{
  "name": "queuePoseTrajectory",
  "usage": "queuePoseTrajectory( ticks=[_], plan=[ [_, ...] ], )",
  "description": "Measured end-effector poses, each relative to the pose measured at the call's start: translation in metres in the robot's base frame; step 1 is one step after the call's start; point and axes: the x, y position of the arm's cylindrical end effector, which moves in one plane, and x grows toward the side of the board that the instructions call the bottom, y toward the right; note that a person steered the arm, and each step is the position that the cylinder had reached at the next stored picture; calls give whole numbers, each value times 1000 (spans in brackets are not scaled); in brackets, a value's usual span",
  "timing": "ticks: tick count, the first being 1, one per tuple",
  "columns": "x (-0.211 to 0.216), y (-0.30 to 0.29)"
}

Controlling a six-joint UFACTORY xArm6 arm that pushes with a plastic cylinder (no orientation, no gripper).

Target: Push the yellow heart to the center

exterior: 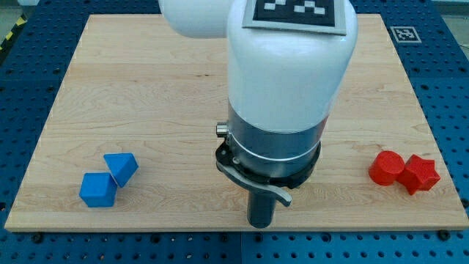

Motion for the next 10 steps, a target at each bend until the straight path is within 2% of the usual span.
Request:
queuePoseTrajectory(
  ticks=[2,4,7,10],
  plan=[
    [-3,0],
    [-32,-7],
    [-90,-40],
    [-151,-46]
  ],
)
